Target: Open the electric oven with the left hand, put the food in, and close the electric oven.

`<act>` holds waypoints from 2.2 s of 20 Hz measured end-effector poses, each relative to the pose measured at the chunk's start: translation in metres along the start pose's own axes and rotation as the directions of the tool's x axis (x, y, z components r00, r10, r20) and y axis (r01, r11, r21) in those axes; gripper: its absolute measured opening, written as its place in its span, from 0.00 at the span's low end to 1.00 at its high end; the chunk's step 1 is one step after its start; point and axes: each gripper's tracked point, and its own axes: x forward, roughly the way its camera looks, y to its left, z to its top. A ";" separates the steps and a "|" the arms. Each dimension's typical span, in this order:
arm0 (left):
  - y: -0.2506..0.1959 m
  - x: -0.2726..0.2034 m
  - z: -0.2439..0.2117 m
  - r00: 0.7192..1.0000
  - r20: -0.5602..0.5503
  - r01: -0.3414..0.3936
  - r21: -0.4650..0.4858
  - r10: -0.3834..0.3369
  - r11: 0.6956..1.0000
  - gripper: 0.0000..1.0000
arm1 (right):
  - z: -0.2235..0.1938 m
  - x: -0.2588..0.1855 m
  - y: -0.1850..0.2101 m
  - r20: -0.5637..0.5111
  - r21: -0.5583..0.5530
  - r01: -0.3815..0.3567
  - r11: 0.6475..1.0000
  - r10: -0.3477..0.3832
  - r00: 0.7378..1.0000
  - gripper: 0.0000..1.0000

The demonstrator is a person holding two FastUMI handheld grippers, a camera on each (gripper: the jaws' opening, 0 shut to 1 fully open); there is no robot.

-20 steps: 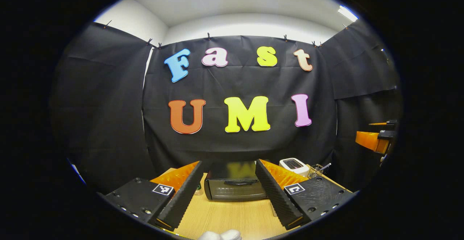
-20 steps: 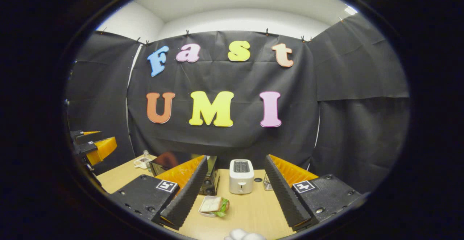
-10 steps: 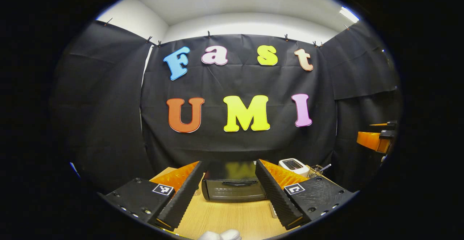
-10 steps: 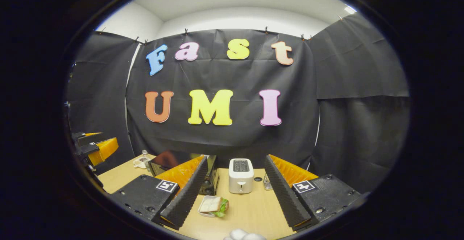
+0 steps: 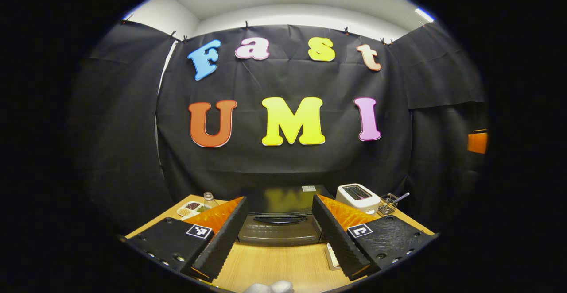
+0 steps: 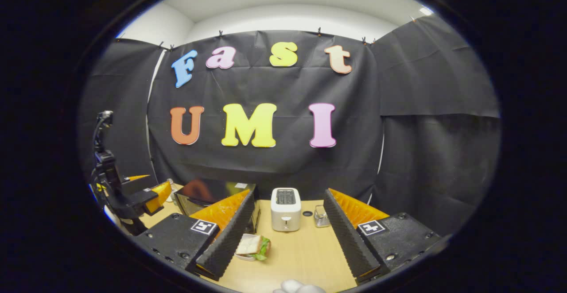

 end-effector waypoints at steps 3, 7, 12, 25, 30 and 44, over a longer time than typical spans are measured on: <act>-0.008 0.042 -0.030 0.998 -0.056 0.014 0.002 -0.014 1.000 0.95 | -0.001 -0.005 -0.011 -0.012 -0.029 0.034 0.999 -0.035 0.999 0.95; -0.002 0.092 -0.073 0.989 -0.145 -0.003 0.015 0.005 1.000 1.00 | -0.010 -0.007 -0.022 -0.049 -0.047 0.074 0.996 -0.076 0.996 0.95; 0.007 0.135 -0.116 0.971 -0.237 -0.019 0.009 0.021 1.000 0.95 | -0.026 -0.004 -0.032 -0.099 -0.017 0.116 0.993 -0.117 0.988 1.00; 0.008 0.126 -0.130 0.958 -0.281 -0.035 0.052 0.049 0.998 0.96 | -0.041 -0.013 -0.036 -0.125 0.003 0.127 0.992 -0.125 0.984 1.00; 0.006 0.097 -0.140 0.955 -0.293 -0.030 0.059 0.046 0.998 0.96 | -0.050 -0.016 -0.032 -0.140 -0.002 0.105 0.994 -0.104 0.985 1.00; -0.002 0.003 -0.236 0.878 -0.479 0.011 0.020 0.000 1.000 0.95 | -0.067 -0.028 -0.011 -0.169 0.021 0.019 1.000 -0.015 0.986 1.00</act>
